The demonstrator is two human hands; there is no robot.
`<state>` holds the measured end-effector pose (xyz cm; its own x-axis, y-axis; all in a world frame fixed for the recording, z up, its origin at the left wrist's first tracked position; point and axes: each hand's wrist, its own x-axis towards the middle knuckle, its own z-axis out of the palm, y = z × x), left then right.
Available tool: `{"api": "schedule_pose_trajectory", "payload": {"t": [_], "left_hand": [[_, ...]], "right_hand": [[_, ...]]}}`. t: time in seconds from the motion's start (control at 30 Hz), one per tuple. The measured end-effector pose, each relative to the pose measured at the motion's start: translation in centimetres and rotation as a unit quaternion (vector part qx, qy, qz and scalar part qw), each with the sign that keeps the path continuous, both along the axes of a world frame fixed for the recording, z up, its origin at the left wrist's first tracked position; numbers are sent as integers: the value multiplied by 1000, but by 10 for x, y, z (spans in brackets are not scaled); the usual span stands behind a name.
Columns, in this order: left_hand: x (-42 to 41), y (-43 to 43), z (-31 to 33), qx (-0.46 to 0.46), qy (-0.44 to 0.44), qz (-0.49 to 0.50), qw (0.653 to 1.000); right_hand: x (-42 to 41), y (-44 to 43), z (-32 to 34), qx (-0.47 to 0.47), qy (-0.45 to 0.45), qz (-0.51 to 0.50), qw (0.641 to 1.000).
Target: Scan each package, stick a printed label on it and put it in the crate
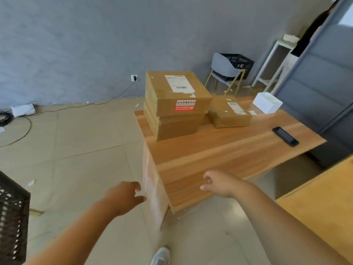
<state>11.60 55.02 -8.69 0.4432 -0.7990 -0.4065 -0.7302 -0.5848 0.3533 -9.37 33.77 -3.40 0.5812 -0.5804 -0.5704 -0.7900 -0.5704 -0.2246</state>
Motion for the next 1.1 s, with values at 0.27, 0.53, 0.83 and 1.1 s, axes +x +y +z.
{"api": "schedule_pose_trajectory", "payload": {"t": [0.27,0.53,0.83,1.1], "left_hand": [[-16,-169,-17,1,2,-57,998],[-51,-333,-26,6,41,-116,992],[-111,-476,-41,-6,58,-94,994],[-193,-586,-62,14,52,-31,998]], "right_hand": [[-53,-135,-7,-9,33,-28,999],[-92,-274,-2,0,21,-80,997],[-153,-415,-45,41,2,-85,995],[-222,-549,-89,24,9,-125,992]]}}
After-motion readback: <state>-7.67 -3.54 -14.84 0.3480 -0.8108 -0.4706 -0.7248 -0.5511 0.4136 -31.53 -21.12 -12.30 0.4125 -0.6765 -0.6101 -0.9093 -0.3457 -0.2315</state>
